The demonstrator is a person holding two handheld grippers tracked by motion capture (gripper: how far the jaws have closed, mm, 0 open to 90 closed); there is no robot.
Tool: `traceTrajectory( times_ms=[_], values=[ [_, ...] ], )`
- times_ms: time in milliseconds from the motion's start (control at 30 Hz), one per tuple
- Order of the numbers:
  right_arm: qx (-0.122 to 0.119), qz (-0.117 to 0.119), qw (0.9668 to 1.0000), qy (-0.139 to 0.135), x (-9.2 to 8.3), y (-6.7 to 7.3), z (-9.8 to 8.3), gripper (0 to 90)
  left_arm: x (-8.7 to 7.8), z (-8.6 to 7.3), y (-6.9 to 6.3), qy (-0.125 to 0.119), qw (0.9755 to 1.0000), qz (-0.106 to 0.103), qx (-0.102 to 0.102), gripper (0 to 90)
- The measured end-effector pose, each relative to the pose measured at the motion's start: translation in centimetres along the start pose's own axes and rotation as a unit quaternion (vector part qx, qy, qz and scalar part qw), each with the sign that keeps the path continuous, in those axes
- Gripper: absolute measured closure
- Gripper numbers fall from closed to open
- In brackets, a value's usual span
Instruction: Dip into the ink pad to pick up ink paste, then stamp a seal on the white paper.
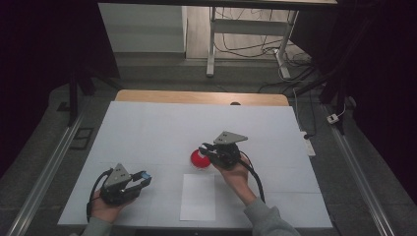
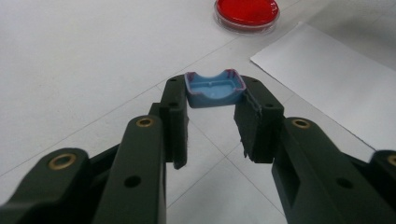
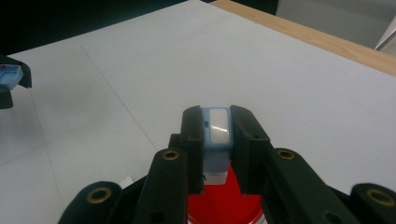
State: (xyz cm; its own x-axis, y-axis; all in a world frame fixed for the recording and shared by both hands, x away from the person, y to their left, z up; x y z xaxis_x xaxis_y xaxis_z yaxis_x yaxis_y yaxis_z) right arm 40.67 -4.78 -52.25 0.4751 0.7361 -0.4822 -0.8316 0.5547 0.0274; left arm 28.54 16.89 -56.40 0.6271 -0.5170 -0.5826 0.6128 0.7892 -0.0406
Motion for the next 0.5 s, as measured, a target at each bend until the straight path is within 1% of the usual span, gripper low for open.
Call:
traceTrajectory(
  times_ms=[267,500],
  values=[
    [0.001,-0.001,1.0000,-0.005,-0.68,-0.13,0.29,75.5,0.01,0.03,-0.05,0.000,1.0000,0.000,0.000,65.1],
    [0.000,-0.003,1.0000,-0.008,-0.94,-0.23,0.43,75.5,0.00,-0.02,0.01,0.000,1.0000,0.000,0.000,65.1]
  ],
)
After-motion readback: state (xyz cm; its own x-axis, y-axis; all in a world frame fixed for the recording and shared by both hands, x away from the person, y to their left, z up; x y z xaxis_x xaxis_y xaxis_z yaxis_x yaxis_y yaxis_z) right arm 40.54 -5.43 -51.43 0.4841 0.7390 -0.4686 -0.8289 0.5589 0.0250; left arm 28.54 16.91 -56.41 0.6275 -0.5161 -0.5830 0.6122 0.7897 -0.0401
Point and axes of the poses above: each handheld gripper's, and its own axes: x roughly forward along the jaws, z roughly out of its top, y roughly to its left, the point moved 9 cm from there along x, roughly forward along the jaws, and after that the axes turned 1 degree about z, right-handed, at the moved point
